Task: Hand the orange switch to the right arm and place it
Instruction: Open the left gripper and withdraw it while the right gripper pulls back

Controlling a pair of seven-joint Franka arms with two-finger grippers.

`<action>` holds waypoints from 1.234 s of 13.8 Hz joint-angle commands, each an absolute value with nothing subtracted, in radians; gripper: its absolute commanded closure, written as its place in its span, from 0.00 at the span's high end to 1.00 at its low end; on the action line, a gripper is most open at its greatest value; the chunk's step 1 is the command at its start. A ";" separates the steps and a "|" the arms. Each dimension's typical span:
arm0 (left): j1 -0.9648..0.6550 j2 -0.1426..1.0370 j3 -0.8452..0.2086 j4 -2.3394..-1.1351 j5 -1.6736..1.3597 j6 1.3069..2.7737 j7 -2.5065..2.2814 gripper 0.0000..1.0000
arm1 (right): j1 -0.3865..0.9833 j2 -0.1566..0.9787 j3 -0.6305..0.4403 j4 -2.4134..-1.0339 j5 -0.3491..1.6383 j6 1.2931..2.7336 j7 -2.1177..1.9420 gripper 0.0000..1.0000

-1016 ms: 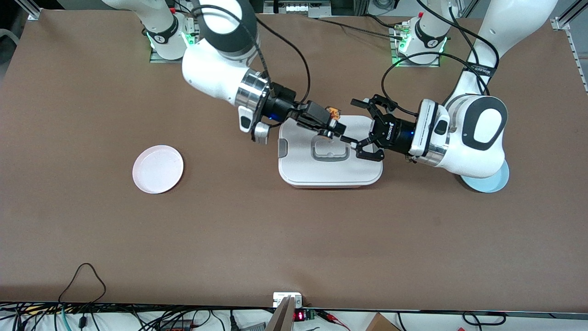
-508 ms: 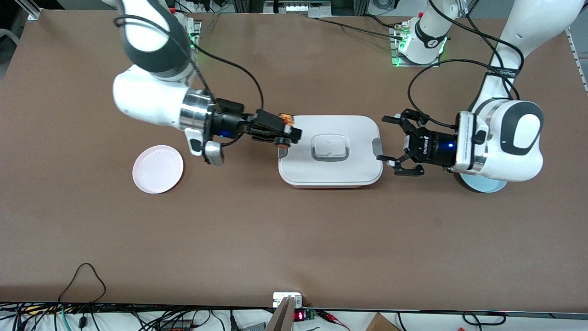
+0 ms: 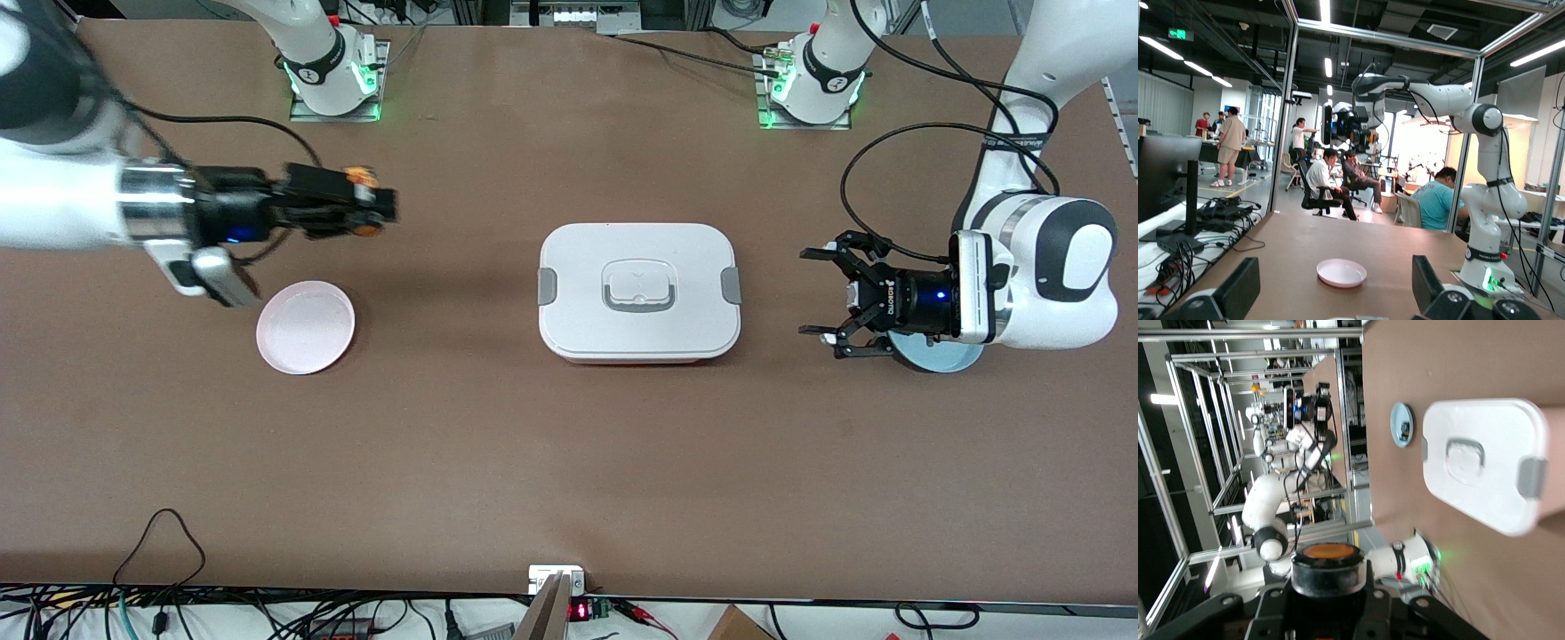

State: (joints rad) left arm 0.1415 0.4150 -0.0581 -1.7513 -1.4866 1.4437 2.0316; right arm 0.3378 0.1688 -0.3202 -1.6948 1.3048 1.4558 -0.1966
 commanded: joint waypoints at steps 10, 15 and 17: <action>0.127 0.341 0.091 -1.750 -0.903 1.430 1.867 1.00 | 0.115 0.138 -0.318 -1.622 0.859 1.189 -0.230 0.00; 0.075 0.321 0.089 -1.674 -0.675 1.431 1.554 1.00 | 0.198 0.129 -0.307 -1.608 0.355 1.365 -0.174 0.00; 0.049 0.314 0.089 -1.619 -0.567 1.431 1.401 1.00 | 0.251 0.112 -0.307 -1.620 0.200 1.452 -0.129 0.00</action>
